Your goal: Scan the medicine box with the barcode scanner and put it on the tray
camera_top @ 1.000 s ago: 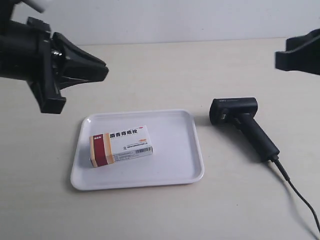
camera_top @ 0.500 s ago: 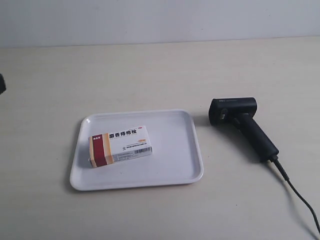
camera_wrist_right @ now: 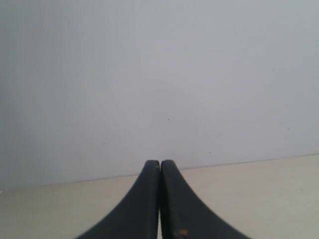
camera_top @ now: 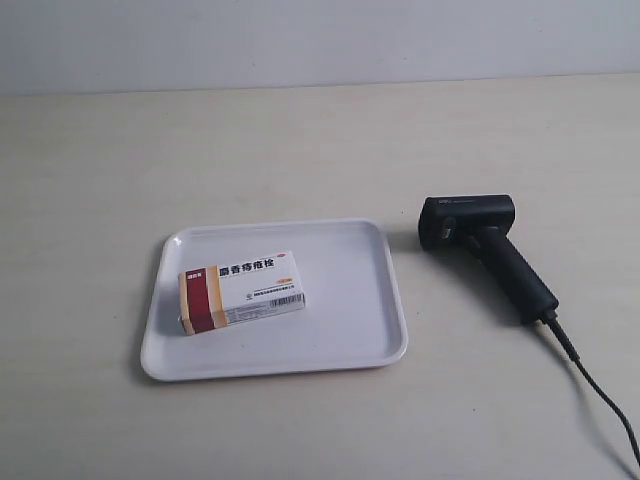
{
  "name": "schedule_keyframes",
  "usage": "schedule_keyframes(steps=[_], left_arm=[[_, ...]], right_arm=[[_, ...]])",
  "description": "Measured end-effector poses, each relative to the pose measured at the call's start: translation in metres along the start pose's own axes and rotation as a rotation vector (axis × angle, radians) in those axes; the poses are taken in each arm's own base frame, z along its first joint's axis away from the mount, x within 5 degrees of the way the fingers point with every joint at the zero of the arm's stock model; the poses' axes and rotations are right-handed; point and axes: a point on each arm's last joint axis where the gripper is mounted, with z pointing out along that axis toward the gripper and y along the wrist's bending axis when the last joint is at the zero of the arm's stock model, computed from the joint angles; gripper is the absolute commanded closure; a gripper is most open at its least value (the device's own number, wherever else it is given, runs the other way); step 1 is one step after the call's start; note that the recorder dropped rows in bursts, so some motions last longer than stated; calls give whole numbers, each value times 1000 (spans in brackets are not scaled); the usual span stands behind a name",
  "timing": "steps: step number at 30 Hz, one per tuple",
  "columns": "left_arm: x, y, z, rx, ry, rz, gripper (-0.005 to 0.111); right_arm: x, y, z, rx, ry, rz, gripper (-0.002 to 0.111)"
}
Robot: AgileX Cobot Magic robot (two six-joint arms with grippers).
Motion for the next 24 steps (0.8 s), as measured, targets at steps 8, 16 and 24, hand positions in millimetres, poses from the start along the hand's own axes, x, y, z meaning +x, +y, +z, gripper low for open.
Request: schedule_keyframes(steps=[8, 16, 24], left_arm=[[25, 5, -9, -171, 31, 44, 103], [50, 19, -18, -365, 154, -160, 103], [59, 20, -20, -399, 246, -191, 103]], right_arm=[[0, 0, 0, 0, 0, 0, 108], [0, 0, 0, -1, -2, 2, 108], [0, 0, 0, -1, -2, 2, 108]])
